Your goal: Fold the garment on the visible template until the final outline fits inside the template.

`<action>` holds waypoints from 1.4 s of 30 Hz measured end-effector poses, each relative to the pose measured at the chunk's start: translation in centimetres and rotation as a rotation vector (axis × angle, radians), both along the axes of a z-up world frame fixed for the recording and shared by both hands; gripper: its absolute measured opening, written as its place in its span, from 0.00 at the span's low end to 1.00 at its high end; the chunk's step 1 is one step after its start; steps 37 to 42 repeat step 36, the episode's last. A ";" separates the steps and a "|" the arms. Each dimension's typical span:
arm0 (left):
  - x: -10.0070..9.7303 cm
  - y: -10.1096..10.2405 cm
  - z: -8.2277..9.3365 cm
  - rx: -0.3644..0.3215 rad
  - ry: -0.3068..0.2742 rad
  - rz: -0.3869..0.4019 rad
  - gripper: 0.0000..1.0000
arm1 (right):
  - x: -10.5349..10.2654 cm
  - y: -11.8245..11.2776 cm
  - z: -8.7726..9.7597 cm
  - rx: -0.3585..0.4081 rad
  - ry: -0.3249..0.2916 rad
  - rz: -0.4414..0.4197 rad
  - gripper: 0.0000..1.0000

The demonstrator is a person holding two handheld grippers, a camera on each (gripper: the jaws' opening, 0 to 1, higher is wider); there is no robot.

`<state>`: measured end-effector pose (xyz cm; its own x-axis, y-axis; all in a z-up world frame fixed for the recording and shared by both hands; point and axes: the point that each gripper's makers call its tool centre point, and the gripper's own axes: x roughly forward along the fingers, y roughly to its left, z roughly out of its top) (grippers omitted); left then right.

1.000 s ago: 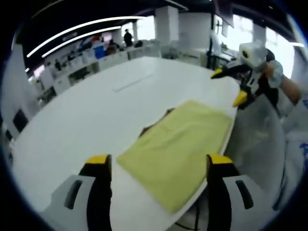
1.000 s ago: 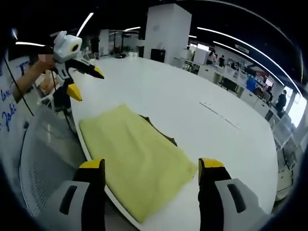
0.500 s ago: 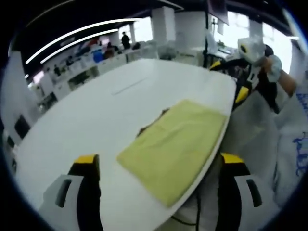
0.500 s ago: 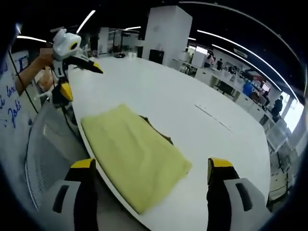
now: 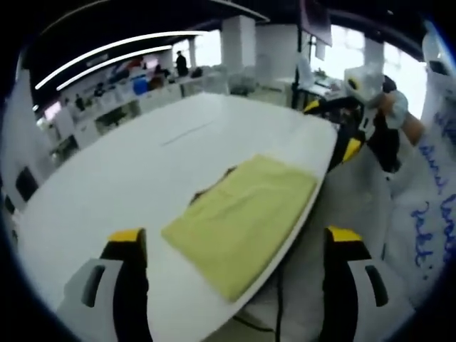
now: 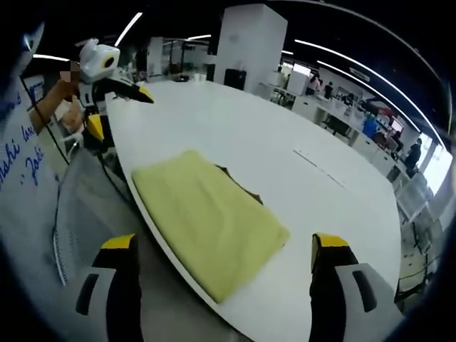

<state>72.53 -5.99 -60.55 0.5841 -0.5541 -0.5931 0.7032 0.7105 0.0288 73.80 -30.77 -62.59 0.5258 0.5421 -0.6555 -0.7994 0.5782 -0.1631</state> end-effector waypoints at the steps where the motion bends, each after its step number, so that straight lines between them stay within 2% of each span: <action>1: -0.1 0.0 0.1 -0.002 -0.008 -0.003 0.99 | -0.1 0.0 -0.1 0.004 0.003 -0.004 1.00; 7: -1.0 0.4 -0.3 -0.001 0.013 0.015 0.99 | -1.1 0.4 -0.1 0.027 0.019 -0.007 1.00; 11: -1.4 0.3 -0.1 -0.051 0.025 0.032 0.99 | -1.6 0.4 -0.1 0.039 0.029 -0.007 1.00; 14: -1.5 0.5 0.1 -0.049 0.021 0.043 0.99 | -2.2 0.8 0.0 0.125 0.080 -0.035 1.00; 19: -2.1 0.1 0.5 -0.080 0.019 0.045 0.99 | -2.0 0.3 -0.5 0.099 0.073 -0.056 1.00; 25: -3.0 -0.2 0.2 -0.067 0.032 0.030 0.99 | -2.3 0.6 -0.7 0.122 0.094 -0.078 1.00; 42: -2.8 0.3 -0.1 -0.056 0.033 0.043 0.99 | -2.8 0.8 -1.4 0.089 0.122 -0.078 1.00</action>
